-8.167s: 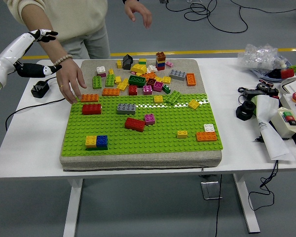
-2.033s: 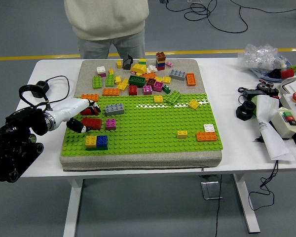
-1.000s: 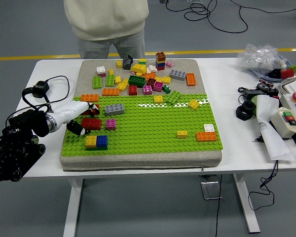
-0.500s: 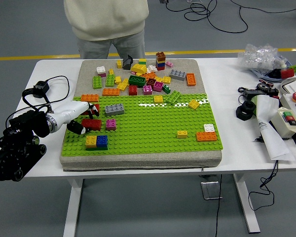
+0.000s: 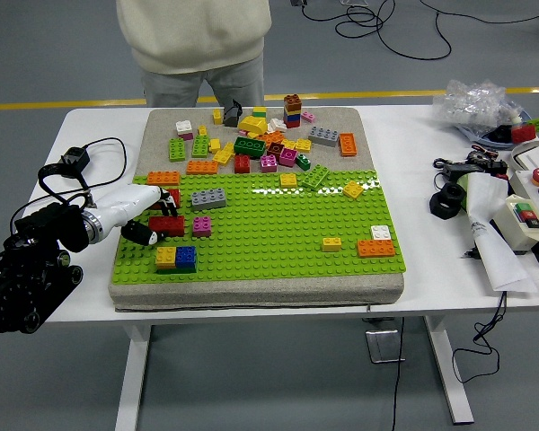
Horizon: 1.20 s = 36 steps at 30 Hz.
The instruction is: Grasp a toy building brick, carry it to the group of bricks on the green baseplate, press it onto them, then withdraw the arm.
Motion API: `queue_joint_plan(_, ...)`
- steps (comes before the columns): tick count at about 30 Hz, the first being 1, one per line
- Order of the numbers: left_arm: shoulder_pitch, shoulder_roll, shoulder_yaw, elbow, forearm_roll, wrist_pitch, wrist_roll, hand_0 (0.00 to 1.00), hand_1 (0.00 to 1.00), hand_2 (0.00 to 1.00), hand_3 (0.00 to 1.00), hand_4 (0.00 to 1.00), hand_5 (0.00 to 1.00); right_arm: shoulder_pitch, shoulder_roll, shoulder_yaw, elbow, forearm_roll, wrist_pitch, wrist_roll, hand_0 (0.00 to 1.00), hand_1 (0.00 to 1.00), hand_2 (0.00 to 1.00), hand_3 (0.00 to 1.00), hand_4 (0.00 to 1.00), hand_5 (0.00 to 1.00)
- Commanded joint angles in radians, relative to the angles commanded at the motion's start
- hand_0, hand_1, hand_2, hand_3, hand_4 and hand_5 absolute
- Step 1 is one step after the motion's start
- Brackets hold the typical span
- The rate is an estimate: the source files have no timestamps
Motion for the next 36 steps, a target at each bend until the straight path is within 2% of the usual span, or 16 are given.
queue_joint_plan(14, 0.012, 0.015, -0.040, -0.044, -0.008, -0.009, 0.001, 0.849, 0.692, 0.533, 0.523, 0.554, 0.002, -0.001, 0.000, 0.004, 0.000, -0.003, 0.000, 0.000, 0.767, 0.715, 0.767, 0.770, 0.965, 0.698)
queue_joint_plan(28, 0.038, 0.042, -0.098, -0.120, 0.003, -0.023, 0.008, 0.841, 0.682, 0.532, 0.523, 0.538, 0.002, -0.003, -0.001, 0.009, 0.000, -0.007, 0.002, 0.001, 0.767, 0.715, 0.768, 0.770, 0.965, 0.698)
queue_joint_plan(36, 0.066, 0.059, -0.142, -0.191, 0.017, -0.036, 0.020, 0.839, 0.682, 0.532, 0.522, 0.534, 0.002, -0.005, -0.003, 0.013, 0.000, -0.009, 0.003, 0.001, 0.768, 0.715, 0.768, 0.770, 0.966, 0.699)
